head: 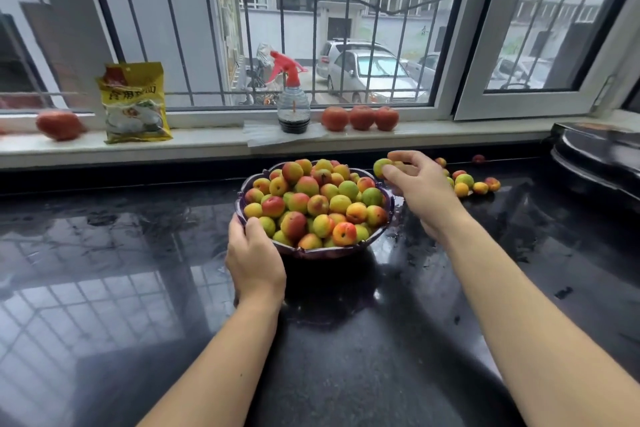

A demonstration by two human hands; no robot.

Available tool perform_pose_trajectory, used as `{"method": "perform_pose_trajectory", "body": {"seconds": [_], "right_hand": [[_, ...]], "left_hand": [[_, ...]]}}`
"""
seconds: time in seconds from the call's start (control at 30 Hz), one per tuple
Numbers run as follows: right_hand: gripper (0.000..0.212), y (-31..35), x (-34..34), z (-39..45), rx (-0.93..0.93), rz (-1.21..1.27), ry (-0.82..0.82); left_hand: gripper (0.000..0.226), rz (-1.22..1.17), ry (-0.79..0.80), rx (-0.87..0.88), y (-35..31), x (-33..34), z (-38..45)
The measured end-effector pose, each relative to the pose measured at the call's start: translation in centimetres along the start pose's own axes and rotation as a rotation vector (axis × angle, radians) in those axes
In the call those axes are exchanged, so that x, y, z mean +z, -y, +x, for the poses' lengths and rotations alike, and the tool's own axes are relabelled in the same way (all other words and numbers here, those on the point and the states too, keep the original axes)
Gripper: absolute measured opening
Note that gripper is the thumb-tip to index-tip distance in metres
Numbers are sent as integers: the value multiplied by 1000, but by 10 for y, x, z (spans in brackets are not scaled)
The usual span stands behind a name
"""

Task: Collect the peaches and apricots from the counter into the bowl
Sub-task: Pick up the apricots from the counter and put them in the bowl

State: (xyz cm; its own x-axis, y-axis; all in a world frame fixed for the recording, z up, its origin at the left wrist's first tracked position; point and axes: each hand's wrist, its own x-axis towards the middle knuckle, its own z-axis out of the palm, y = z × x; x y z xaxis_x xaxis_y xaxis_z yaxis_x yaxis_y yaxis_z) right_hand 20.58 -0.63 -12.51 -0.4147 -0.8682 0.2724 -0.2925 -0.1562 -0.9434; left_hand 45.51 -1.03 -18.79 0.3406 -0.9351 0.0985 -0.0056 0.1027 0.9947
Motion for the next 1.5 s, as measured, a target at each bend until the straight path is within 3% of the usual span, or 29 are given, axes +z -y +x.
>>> {"method": "perform_pose_trajectory", "body": {"seconds": [0.13, 0.3, 0.47, 0.57, 0.67, 0.77, 0.83, 1.03, 1.2, 1.37, 1.5], "right_hand": [[27, 16, 27, 10, -83, -316, 64], [25, 18, 39, 23, -73, -416, 103], [19, -17, 10, 10, -16, -134, -299], [18, -50, -1, 6, 108, -226, -346], [24, -68, -9, 14, 156, -500, -335], [40, -83, -22, 25, 62, -1076, -155], [45, -91, -31, 33, 35, -1237, -88], [58, -104, -57, 61, 140, -1317, -77], [60, -114, -54, 67, 93, -1382, -129], [60, -113, -53, 69, 190, -1362, -64], [31, -104, -46, 54, -150, -1426, -291]], "left_hand": [[35, 0, 9, 0, 0, -1, 0], [35, -9, 22, -21, -2, -3, 1], [32, -41, 55, -18, -5, -4, -2], [42, -57, 80, -20, -6, -5, -3], [39, -50, 80, -20, -3, -3, -2], [54, -13, 49, 7, 0, 1, -1], [60, -11, 41, 17, 2, 2, 0], [61, -13, 44, 32, 5, 2, 2], [56, -52, 57, 21, 5, 2, 3], [53, -62, 49, 11, 4, 3, 3], [50, -55, 53, 4, 3, 1, 2]]}}
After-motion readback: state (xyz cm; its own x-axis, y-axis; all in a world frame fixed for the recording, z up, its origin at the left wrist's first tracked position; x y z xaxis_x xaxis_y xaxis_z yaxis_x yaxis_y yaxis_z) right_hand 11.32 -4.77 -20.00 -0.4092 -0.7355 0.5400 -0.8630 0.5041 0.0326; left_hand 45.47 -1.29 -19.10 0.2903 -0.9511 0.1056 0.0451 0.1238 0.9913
